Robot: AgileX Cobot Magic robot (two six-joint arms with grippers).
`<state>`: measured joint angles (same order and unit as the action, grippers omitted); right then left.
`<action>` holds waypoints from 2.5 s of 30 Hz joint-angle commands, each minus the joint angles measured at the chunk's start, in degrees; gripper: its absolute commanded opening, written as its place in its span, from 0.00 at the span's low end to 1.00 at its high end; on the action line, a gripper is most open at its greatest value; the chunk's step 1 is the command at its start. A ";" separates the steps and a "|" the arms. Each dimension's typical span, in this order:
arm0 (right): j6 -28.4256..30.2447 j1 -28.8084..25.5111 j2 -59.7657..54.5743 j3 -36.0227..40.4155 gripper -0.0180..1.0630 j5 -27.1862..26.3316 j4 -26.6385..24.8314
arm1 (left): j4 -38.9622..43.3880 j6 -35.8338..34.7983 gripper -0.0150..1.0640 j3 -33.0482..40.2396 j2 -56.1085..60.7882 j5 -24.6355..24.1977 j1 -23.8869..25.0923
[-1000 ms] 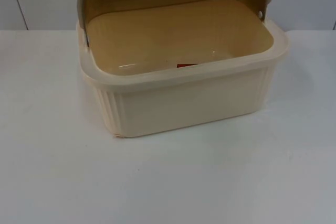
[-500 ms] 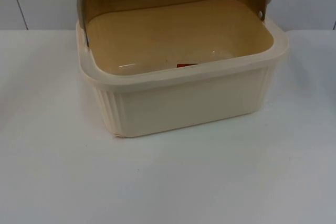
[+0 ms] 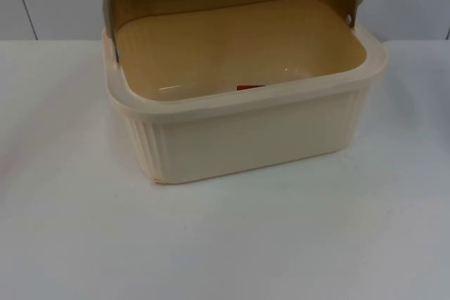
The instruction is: Open the box lid with the left hand, place the block into the box with the right hand, then close the box lid with the left hand.
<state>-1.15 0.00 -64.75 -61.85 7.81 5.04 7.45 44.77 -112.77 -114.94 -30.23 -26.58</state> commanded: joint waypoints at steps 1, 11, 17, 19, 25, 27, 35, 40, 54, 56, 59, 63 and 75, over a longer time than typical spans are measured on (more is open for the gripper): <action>0.54 0.10 0.12 -0.41 0.98 -0.31 0.38 | -0.96 0.22 0.10 -0.46 0.02 0.60 -0.43; 0.54 0.10 0.12 -0.41 0.98 -0.65 0.38 | -15.68 10.37 0.01 -0.46 0.02 -11.45 -0.43; 0.54 0.10 0.12 -0.41 0.98 -0.76 0.38 | -21.71 15.35 0.01 -0.46 -0.11 -13.00 -0.43; 0.54 0.10 0.12 -0.41 0.98 -0.76 0.38 | -21.69 15.35 0.01 -0.46 -0.48 -12.68 -0.43; 0.54 0.10 0.12 -0.41 0.98 -0.76 0.38 | -21.57 14.74 0.01 -0.46 -2.28 -10.89 -0.43; 0.54 0.10 0.12 -0.41 0.98 -0.76 0.38 | -21.69 14.74 0.01 -0.46 -2.27 -8.78 -0.43; 0.54 0.10 0.12 -0.41 0.98 -1.02 0.38 | -21.69 14.49 0.01 -0.46 -2.27 -11.37 -0.23; 0.54 0.10 0.12 -0.41 0.98 -1.28 0.38 | -21.45 14.25 0.01 3.02 -2.27 -9.11 -0.23; 0.54 0.10 0.12 -0.41 0.98 -1.28 0.38 | -21.53 13.28 0.01 5.65 -2.17 -11.04 -0.23; 0.54 0.10 0.12 -0.41 0.98 -1.28 0.38 | -21.65 12.44 0.01 6.06 -1.76 -11.37 -0.23; 0.54 0.10 0.12 -0.41 0.98 -1.14 0.38 | -21.65 12.33 0.01 8.30 -0.11 -10.90 -0.23; 0.54 0.10 0.12 -0.41 0.98 -1.02 0.38 | -21.53 12.33 0.01 10.78 1.37 -10.65 -0.23; -0.63 0.10 0.12 -0.41 0.98 -1.16 0.26 | -17.54 12.55 0.01 27.24 7.12 -3.12 -4.96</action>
<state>-1.46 0.00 -64.83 -61.97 7.59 5.04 -11.82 57.65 -87.64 -107.62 -32.90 -31.13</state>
